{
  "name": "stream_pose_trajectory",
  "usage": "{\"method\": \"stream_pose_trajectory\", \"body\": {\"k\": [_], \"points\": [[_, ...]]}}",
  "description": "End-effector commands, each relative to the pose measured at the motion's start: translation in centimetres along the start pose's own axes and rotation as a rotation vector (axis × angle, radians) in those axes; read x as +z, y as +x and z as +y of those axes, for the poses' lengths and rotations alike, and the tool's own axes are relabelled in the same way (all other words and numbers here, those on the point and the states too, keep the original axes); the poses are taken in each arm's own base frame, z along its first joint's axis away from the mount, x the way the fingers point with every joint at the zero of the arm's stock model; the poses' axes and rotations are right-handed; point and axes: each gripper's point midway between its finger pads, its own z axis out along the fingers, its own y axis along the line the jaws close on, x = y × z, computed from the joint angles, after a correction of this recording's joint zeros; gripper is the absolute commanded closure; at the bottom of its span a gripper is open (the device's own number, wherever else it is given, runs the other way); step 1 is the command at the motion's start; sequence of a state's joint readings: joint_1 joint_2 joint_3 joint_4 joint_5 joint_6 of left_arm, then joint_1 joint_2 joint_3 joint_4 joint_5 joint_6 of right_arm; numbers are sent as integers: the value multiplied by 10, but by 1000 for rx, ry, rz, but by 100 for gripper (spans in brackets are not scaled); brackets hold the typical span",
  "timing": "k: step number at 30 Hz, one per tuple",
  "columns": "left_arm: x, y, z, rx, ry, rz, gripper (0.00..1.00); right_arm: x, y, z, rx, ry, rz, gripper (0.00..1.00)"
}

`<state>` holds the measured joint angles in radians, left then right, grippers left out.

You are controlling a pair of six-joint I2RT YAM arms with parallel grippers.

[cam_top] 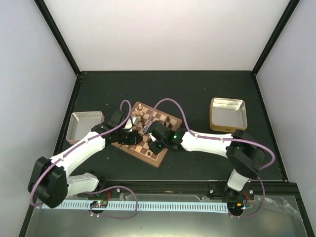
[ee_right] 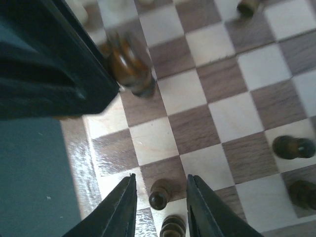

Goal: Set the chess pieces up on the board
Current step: Place the chess piece on the chessboard.

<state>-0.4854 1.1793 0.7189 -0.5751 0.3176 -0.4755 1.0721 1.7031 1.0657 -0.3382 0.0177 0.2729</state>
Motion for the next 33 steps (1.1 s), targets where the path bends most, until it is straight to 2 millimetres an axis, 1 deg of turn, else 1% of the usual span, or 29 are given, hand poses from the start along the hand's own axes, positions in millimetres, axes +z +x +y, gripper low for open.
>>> {"method": "stream_pose_trajectory", "body": {"k": [1, 3, 5, 6, 8, 11, 12, 15, 19, 21, 24, 27, 30, 33], "points": [[-12, -9, -17, 65, 67, -24, 98, -44, -43, -4, 122, -7, -201, 68], [-16, -10, -22, 91, 86, -29, 98, -59, -50, -9, 202, -54, -266, 63], [-23, -12, -29, 111, 106, -33, 98, -68, -52, -10, 261, -115, -313, 59], [-26, -13, -33, 121, 123, -35, 98, -77, -56, -15, 325, -149, -349, 56], [-37, -17, -46, 142, 173, -48, 99, -89, -60, -21, 423, -229, -407, 51], [-58, -23, -72, 181, 272, -74, 98, -105, -63, -31, 560, -353, -501, 45], [-65, -24, -80, 194, 306, -82, 98, -114, -68, -35, 594, -400, -548, 41], [-88, -30, -101, 238, 389, -123, 98, -130, -72, -43, 671, -491, -618, 30], [-121, -38, -128, 325, 490, -213, 98, -158, -86, -40, 759, -631, -697, 16], [-136, -43, -137, 363, 520, -266, 97, -169, -93, -35, 811, -713, -714, 13], [-159, -49, -149, 413, 560, -352, 97, -183, -103, -31, 910, -840, -729, 11], [-179, -53, -160, 456, 604, -438, 97, -189, -112, -29, 1010, -951, -711, 12], [-195, -56, -166, 490, 632, -518, 96, -196, -121, -22, 1061, -1058, -678, 19], [-201, -59, -168, 502, 631, -554, 96, -201, -130, -11, 1085, -1150, -633, 25]]}}
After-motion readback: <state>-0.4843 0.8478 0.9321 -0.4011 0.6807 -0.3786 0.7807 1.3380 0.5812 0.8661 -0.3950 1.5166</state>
